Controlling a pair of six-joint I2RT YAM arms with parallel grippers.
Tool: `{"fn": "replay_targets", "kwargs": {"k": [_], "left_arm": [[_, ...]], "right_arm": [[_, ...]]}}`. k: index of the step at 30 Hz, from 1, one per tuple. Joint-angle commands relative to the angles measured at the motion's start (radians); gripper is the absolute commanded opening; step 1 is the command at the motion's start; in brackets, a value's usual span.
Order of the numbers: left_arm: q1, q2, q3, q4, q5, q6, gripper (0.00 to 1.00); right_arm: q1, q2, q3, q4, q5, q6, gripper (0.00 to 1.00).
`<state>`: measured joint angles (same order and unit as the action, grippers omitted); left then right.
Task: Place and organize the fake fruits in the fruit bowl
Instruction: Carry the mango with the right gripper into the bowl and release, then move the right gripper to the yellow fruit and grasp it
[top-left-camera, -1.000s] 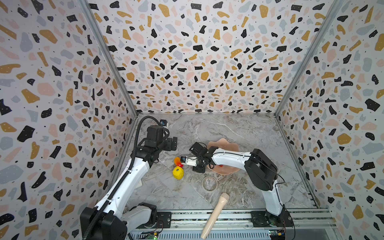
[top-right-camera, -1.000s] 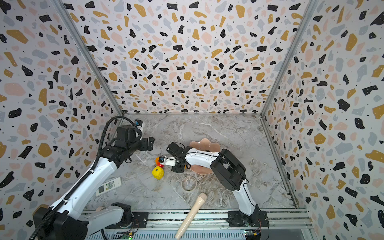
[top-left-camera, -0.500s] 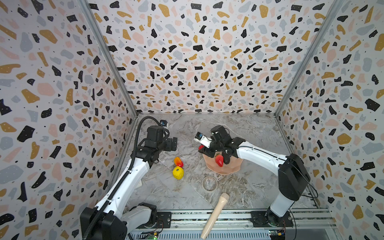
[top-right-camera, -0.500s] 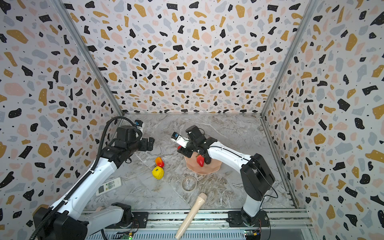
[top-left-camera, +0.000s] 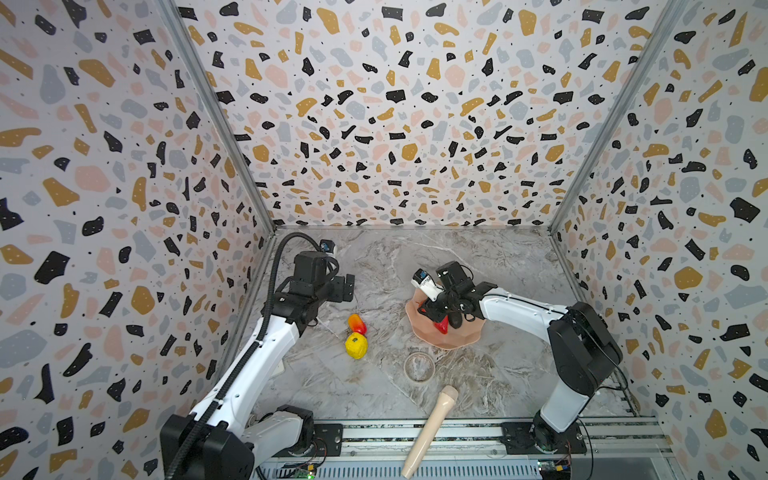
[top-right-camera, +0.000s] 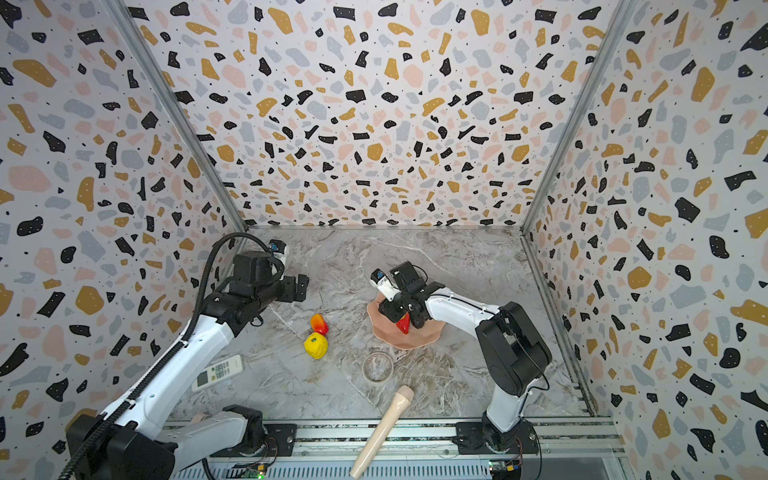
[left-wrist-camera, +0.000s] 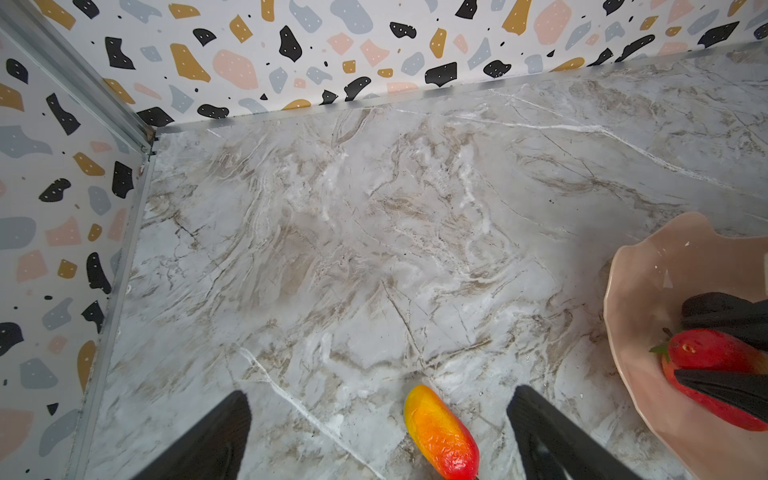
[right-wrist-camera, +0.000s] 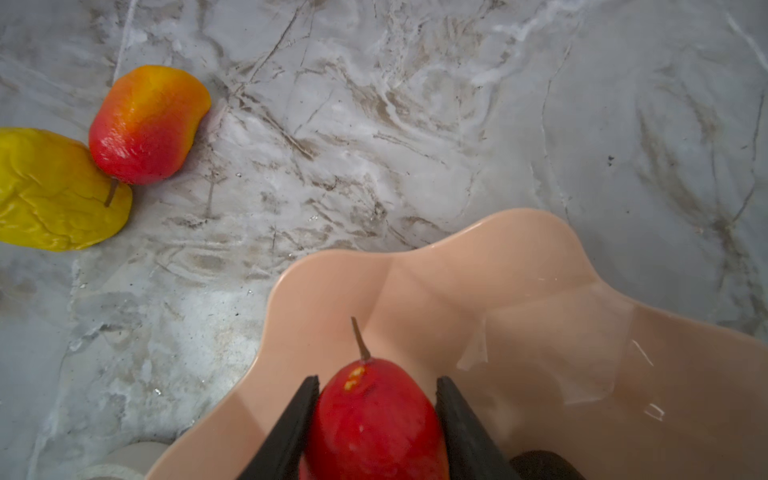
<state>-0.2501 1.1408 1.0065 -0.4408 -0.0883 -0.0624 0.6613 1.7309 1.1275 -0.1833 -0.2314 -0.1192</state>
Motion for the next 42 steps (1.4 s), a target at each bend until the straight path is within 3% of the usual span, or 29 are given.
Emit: {"fn": "replay_targets", "kwargs": {"k": [1, 7, 12, 21, 26, 34, 42], "left_arm": [[-0.003, -0.004, 0.001, 0.03, -0.003, 0.013, 1.0], [-0.003, -0.003, 0.005, 0.023, -0.008, 0.016, 1.0], [-0.003, 0.005, 0.007, 0.029, 0.0, 0.015, 1.0], [-0.003, 0.005, 0.006, 0.029, -0.001, 0.016, 1.0], [-0.003, 0.008, 0.01, 0.03, -0.004, 0.017, 1.0], [-0.003, -0.005, 0.013, 0.012, -0.018, 0.016, 1.0], [-0.002, -0.036, -0.009, 0.018, -0.073, -0.003, 1.0]], "right_arm": [[0.004, -0.002, 0.002, -0.001, -0.006, 0.012, 0.39], [0.011, -0.005, -0.009, 0.0, -0.021, 0.007, 0.55], [0.011, -0.015, 0.017, -0.011, -0.027, -0.006, 0.74], [0.015, -0.041, 0.083, -0.039, -0.026, -0.029, 0.85], [0.066, -0.039, 0.162, -0.045, -0.069, -0.058, 0.99], [0.231, 0.158, 0.365, -0.083, -0.125, -0.094, 0.99], [0.354, 0.2, 0.314, 0.028, -0.199, -0.071, 1.0]]}}
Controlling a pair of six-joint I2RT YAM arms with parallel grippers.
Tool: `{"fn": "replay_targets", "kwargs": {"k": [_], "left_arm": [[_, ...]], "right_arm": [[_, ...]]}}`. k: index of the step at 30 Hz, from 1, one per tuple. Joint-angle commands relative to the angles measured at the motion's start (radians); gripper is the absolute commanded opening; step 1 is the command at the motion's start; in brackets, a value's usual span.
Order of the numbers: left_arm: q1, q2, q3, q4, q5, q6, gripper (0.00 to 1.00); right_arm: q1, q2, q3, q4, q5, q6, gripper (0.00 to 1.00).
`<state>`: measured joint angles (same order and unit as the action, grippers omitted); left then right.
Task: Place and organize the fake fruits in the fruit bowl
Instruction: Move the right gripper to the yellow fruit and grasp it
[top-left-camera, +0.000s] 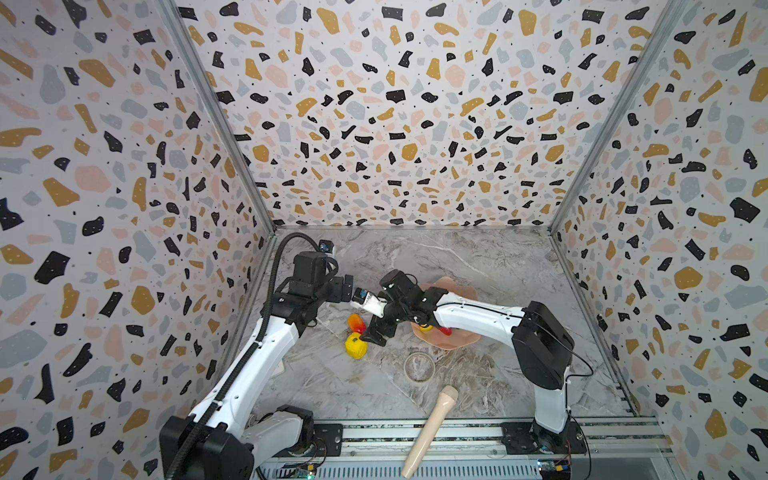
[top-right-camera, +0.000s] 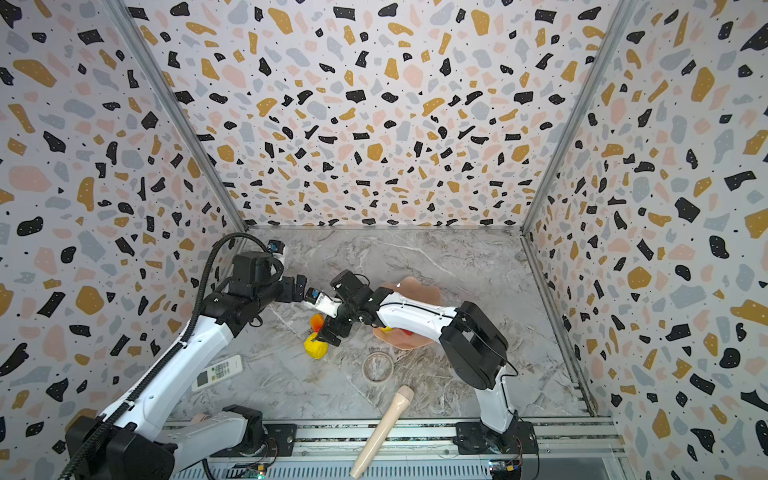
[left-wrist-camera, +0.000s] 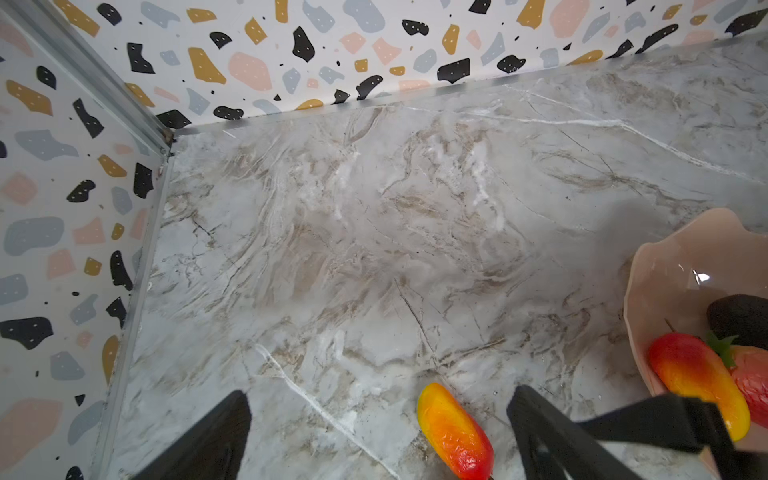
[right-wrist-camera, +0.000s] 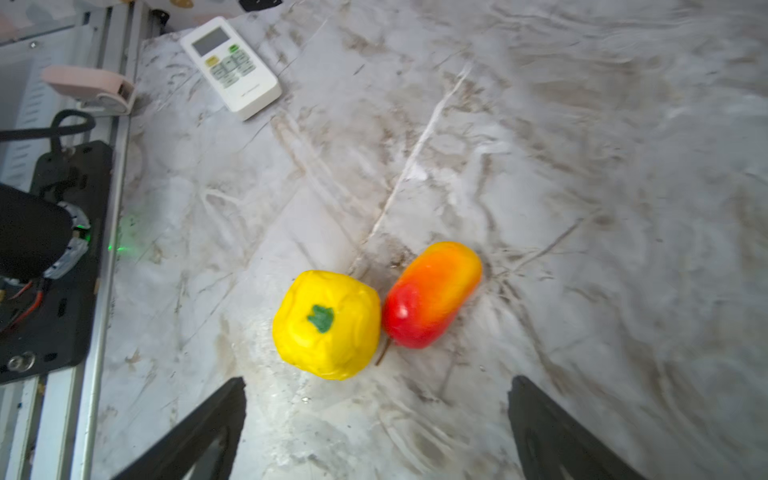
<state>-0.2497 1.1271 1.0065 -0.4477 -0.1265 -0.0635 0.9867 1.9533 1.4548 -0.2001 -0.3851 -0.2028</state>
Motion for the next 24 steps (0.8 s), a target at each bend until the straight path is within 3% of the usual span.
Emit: {"fn": "replay_targets", "kwargs": {"k": [1, 8, 15, 24], "left_arm": [[-0.002, -0.021, -0.011, 0.027, -0.038, -0.009, 1.0], [0.0, -0.018, -0.011, 0.018, -0.043, -0.025, 1.0], [0.0, -0.02, -0.011, 0.022, 0.037, -0.031, 1.0], [0.0, -0.001, -0.006, 0.027, 0.111, -0.027, 1.0]], "right_arm": [[0.044, -0.017, -0.025, 0.071, -0.038, 0.028, 0.98], [0.098, 0.035, -0.044, 0.172, 0.045, 0.095, 0.91], [0.102, 0.103, -0.021, 0.178, 0.191, 0.105, 0.86], [0.102, 0.142, -0.02, 0.196, 0.216, 0.117, 0.77]]}}
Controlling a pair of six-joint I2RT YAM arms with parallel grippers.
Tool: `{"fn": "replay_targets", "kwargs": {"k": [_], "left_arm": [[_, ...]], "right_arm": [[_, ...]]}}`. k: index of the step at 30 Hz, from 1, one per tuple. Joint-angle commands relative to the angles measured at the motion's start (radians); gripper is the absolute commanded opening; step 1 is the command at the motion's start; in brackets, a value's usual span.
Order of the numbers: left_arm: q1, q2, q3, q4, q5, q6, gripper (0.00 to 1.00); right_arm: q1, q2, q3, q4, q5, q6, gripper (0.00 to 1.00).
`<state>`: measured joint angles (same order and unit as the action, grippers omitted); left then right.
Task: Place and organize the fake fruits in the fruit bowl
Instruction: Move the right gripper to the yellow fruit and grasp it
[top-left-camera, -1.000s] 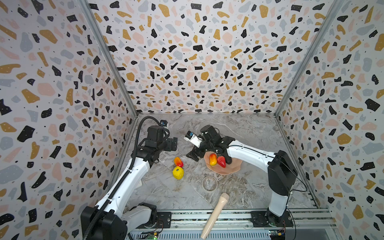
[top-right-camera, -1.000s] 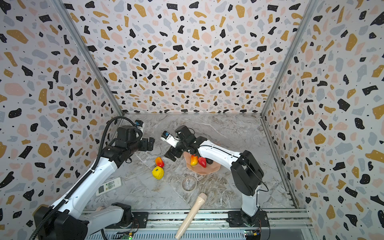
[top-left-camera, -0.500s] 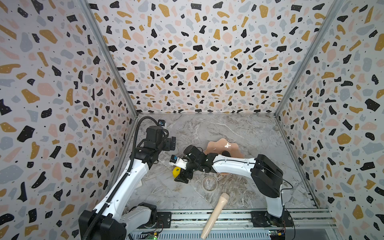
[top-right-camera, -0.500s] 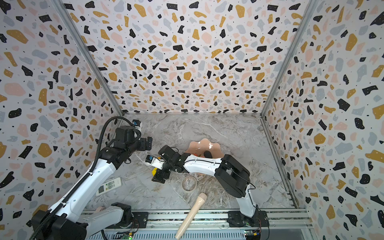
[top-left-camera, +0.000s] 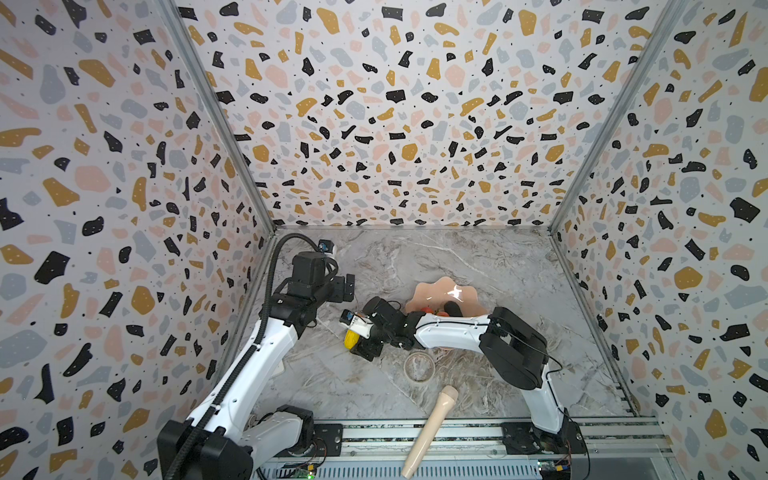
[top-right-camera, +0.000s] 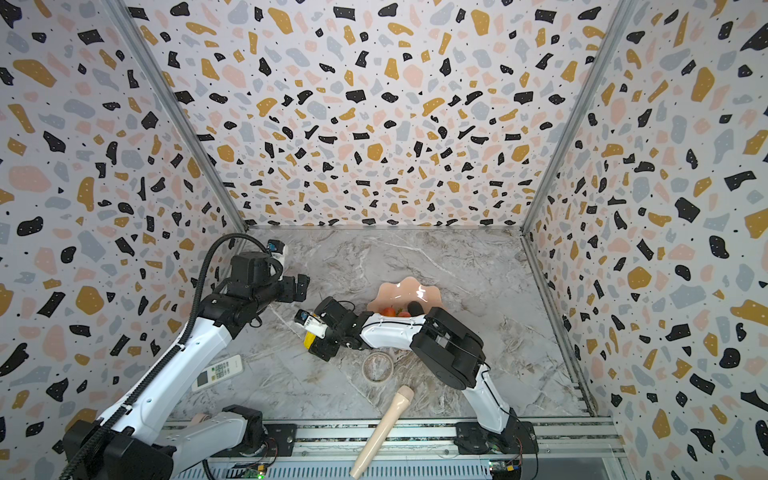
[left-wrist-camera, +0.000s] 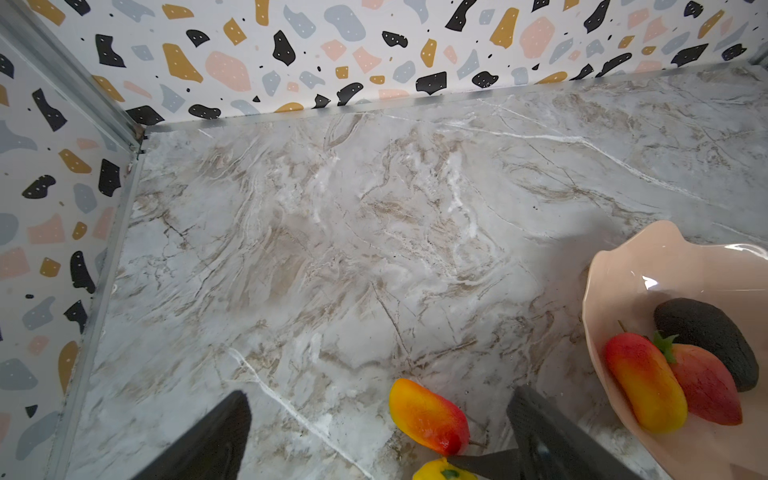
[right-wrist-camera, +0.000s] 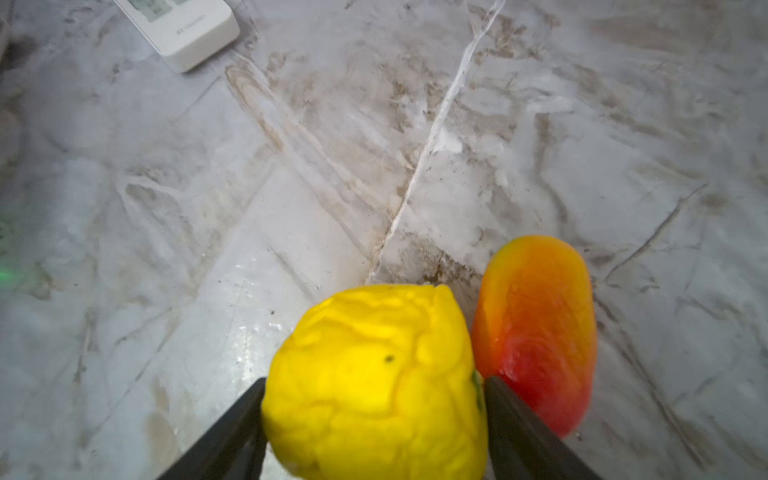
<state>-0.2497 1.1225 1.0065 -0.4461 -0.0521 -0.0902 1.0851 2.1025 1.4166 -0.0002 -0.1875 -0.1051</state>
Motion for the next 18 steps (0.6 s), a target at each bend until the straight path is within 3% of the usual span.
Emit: {"fn": "replay_targets", "kwargs": {"k": [1, 8, 18], "left_arm": [[0.0, 0.005, -0.006, 0.026, 0.037, 0.001, 1.0], [0.0, 0.003, -0.009, 0.024, 0.033, 0.005, 1.0], [0.0, -0.001, -0.017, 0.027, 0.026, 0.01, 1.0]], "right_arm": [[0.004, -0.006, 0.017, 0.0, 0.02, 0.021, 0.75], [0.002, -0.008, 0.019, 0.008, 0.023, 0.021, 0.57], [-0.012, -0.125, -0.033, 0.001, -0.013, -0.001, 0.45]]}}
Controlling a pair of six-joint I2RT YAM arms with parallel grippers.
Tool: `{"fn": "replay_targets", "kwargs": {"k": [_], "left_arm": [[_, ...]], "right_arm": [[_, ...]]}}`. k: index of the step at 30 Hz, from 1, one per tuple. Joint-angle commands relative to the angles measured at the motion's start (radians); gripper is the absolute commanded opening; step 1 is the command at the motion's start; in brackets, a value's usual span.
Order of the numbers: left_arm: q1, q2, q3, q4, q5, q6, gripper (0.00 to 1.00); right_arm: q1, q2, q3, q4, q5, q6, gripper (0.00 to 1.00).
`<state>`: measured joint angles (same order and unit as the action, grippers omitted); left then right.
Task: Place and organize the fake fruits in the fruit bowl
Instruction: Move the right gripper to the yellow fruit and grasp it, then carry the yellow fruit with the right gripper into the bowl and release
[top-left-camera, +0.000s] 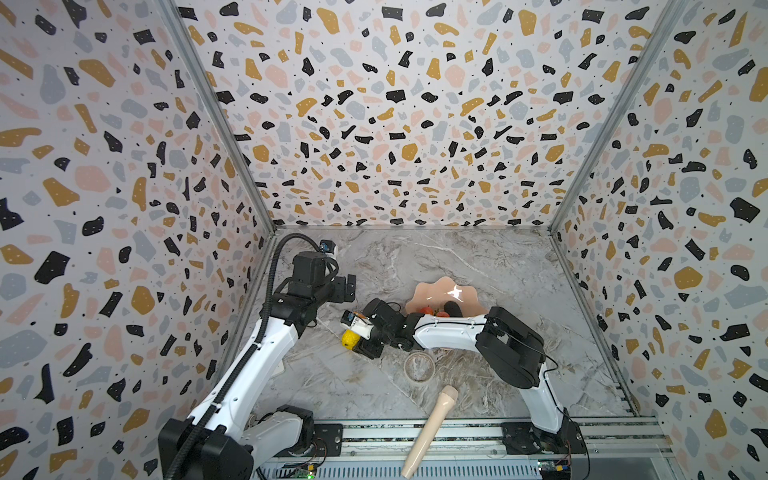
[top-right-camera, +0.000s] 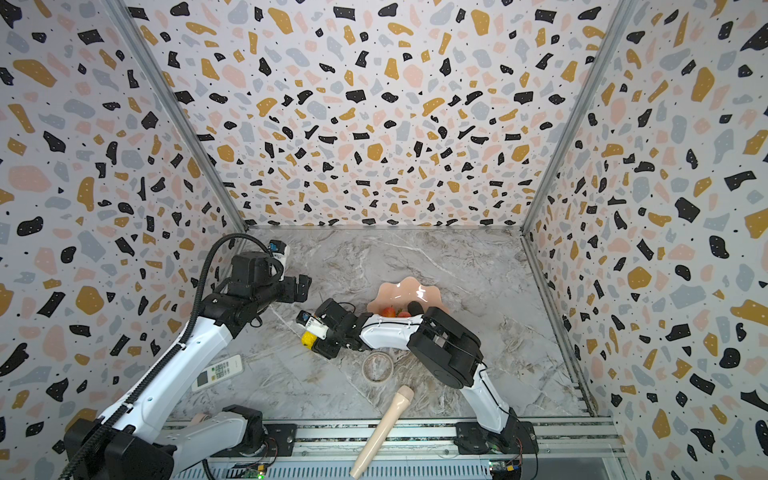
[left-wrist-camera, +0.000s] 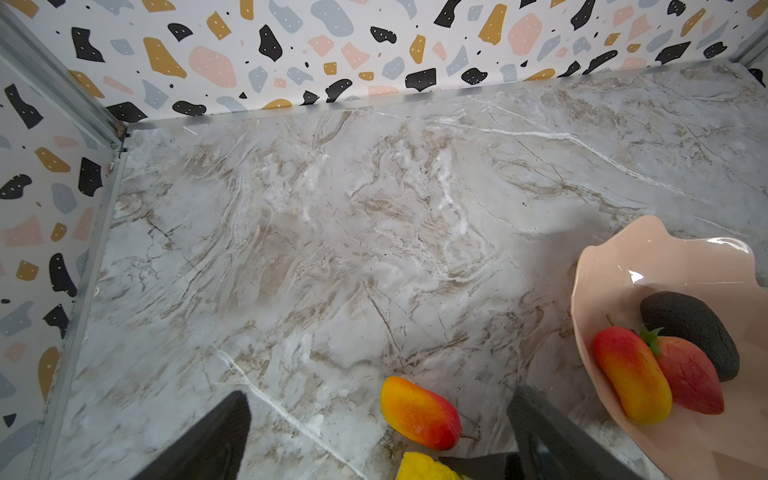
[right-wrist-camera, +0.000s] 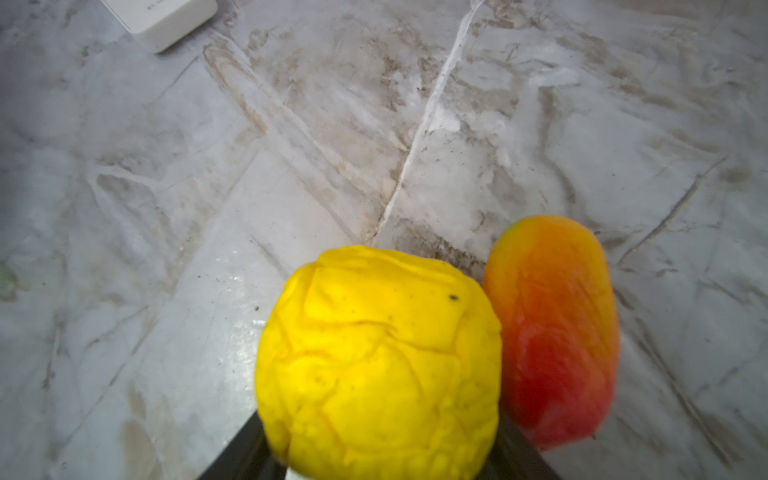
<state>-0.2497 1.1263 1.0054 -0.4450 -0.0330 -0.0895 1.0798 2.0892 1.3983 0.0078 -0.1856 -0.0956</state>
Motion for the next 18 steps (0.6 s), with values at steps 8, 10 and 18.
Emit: {"fn": "replay_targets", "kwargs": {"k": [8, 10, 18], "left_arm": [[0.0, 0.009, -0.013, 0.043, 0.017, 0.01, 1.0], [0.0, 0.015, -0.011, 0.047, 0.022, 0.011, 1.0], [0.0, 0.036, -0.004, 0.05, 0.032, 0.013, 1.0]], "right_arm": [[-0.1, -0.354, -0.146, -0.041, -0.005, -0.02, 0.43], [-0.141, -0.4, -0.176, -0.061, 0.037, -0.025, 0.42], [-0.333, -0.421, -0.22, -0.203, 0.235, -0.043, 0.42]]}}
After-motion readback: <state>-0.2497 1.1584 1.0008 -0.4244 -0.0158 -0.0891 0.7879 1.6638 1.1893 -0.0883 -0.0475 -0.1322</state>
